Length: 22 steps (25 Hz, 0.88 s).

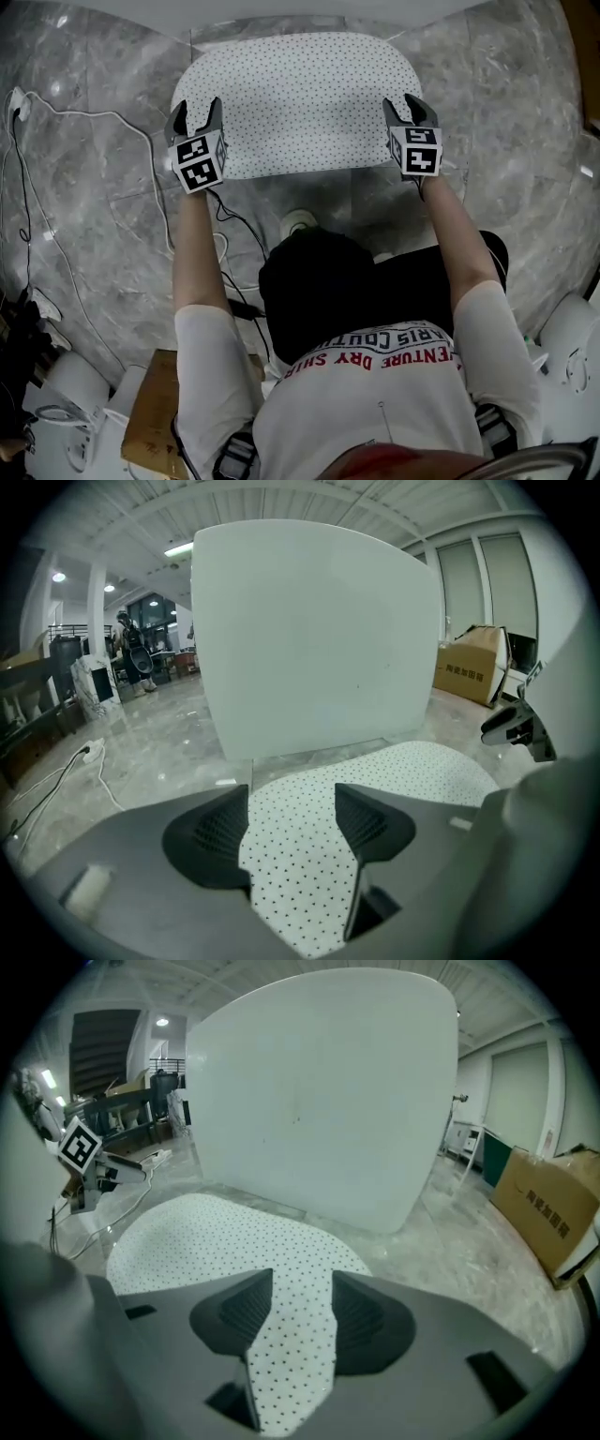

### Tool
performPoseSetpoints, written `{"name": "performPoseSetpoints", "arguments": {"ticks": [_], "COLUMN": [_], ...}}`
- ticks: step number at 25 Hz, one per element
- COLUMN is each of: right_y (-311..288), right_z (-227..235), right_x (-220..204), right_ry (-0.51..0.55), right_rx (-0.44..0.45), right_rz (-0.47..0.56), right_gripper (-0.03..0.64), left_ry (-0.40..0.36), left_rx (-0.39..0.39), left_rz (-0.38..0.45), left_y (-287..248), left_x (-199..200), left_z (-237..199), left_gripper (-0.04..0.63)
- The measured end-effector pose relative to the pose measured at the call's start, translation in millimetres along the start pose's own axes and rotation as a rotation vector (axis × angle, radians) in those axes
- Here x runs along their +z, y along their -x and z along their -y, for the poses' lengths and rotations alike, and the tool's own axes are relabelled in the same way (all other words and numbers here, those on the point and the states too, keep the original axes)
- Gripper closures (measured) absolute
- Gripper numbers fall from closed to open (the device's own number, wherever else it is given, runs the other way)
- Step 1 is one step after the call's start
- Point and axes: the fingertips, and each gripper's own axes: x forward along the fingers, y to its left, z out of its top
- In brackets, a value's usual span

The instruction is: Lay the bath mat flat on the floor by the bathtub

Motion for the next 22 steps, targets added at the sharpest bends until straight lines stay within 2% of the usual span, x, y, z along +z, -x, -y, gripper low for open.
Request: {"name": "performPoseSetpoints", "arguments": {"ticks": [2,8,9,11,13,15,17,22], "right_y": [0,3,6,13,22,31,42,76], "right_z": [-4,-4,-4,-4,-6,-6,-7,-20], "right_x": [-1,-8,-7,-1,9,23,41,96], "right_ry": [-0.005,-0.033,-0.038,-0.043,-0.043,-0.043,-0.042,-0.038], "right_rx": [0.009,0.011,0.009,0.009,0.009,0.003,0.007,0.070], "right_rz": [-0.001,-0.011,-0.010,0.001,0.021,0.056,0.107,0.258], "right_gripper": [0.419,0.412,0.413,0.414,0.471,0.551,0.601,0.608], "left_ry": [-0.001,0.045,0.051,0.053,0.058,0.064,0.059,0.029], "left_rx": [0.000,-0.019,-0.032,-0.041,-0.024,-0.035,-0.066,-0.123], "left_rz": [-0.009,-0.037,-0.046,-0.048,-0.030,-0.001,0.031,0.143], "left_y": [2,10,13,22,31,38,45,79], "left_x": [-3,-14,-14,-9,1,14,31,88], "left_z": [0,5,8,12,12,15,22,40], "left_gripper": [0.300,0.292,0.308,0.441,0.565,0.583,0.584,0.584]}}
